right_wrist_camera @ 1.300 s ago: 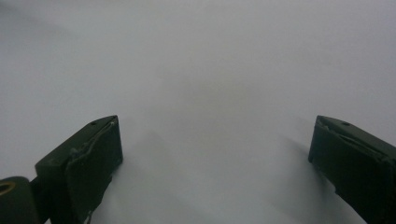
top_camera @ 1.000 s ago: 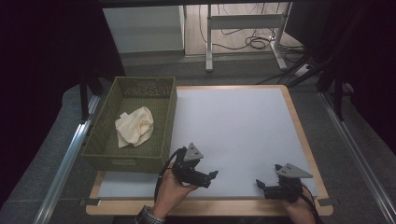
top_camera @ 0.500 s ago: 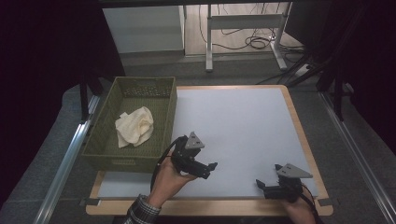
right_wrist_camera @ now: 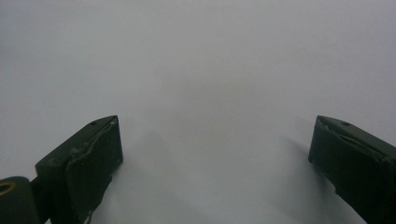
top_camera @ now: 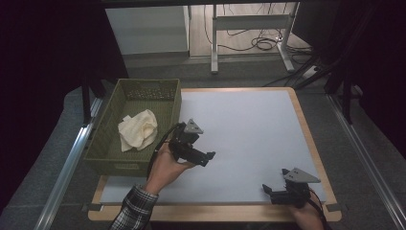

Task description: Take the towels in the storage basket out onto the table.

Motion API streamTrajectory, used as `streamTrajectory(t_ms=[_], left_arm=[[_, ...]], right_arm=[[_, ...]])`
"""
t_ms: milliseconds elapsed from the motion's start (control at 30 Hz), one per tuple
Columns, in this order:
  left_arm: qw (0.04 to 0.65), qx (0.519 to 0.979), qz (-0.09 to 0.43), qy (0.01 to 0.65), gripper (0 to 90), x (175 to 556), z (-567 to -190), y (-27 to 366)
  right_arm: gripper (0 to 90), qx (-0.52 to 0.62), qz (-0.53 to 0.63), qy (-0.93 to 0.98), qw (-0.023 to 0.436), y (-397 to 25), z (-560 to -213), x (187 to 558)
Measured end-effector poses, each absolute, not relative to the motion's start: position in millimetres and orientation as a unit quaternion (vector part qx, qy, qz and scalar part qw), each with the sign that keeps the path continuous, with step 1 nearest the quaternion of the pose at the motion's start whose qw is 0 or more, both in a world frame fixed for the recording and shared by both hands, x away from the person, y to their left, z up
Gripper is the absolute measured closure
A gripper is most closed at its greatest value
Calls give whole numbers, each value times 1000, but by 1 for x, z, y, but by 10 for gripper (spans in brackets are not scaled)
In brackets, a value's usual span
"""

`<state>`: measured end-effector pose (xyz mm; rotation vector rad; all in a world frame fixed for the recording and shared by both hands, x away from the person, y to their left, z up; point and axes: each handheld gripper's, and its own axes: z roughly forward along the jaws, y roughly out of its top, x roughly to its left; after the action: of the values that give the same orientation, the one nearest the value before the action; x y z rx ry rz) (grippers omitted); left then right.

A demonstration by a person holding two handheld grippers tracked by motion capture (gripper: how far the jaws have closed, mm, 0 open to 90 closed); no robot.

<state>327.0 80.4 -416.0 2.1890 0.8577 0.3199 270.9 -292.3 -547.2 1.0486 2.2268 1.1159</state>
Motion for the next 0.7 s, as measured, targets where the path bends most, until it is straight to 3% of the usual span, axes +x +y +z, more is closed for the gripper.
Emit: streamTrajectory(t_ms=[700], left_arm=[[338,841,148,395,10,366,-400,138]], right_arm=[[28,378,403,805,218,-292,-547,271]])
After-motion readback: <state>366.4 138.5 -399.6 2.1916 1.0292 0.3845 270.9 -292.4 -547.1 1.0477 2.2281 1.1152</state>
